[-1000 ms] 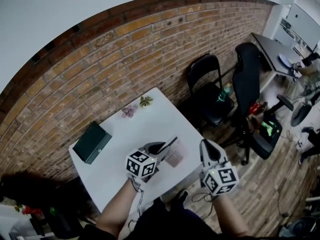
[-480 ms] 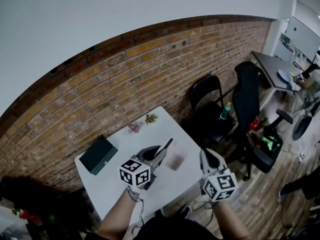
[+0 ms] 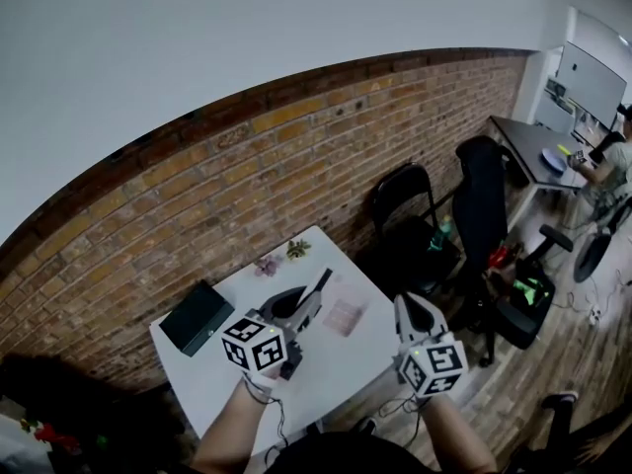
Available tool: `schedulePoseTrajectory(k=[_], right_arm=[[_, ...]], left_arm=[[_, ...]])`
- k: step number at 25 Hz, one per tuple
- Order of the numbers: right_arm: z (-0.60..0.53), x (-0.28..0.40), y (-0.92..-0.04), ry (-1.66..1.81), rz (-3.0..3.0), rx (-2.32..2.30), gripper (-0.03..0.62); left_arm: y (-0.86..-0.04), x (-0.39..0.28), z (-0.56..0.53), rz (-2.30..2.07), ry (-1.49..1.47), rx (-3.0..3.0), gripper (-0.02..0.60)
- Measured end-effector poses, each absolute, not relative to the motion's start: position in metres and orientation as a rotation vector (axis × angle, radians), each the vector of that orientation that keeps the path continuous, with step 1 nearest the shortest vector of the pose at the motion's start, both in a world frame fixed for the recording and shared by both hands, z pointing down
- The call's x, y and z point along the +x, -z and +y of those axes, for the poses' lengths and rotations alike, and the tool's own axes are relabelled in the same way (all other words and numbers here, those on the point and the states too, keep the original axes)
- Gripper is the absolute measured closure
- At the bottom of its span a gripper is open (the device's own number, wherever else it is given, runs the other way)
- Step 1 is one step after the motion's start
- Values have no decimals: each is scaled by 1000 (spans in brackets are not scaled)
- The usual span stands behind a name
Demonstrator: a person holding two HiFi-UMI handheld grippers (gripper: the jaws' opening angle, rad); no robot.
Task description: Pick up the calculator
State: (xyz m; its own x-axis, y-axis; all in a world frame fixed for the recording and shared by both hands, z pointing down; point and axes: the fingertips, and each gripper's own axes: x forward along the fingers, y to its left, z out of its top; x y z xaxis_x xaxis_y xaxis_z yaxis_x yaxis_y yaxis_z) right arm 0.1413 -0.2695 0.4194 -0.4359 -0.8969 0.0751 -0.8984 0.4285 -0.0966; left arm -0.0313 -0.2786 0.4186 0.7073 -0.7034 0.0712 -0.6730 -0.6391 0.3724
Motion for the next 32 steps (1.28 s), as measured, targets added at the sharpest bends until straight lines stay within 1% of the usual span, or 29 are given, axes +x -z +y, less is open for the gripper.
schedulePoseTrajectory(k=[8, 14, 32], right_arm=[[-269, 148, -394, -93, -2649, 1706, 589], [-272, 150, -397, -83, -2645, 1706, 591], [-280, 139, -398, -64, -2639, 1666, 589]], left_arm=[[-381, -65, -280, -1156, 248, 2536, 526], [-365, -76, -282, -1168, 342, 2523, 526], [-377, -76, -287, -1144, 331, 2499, 526]])
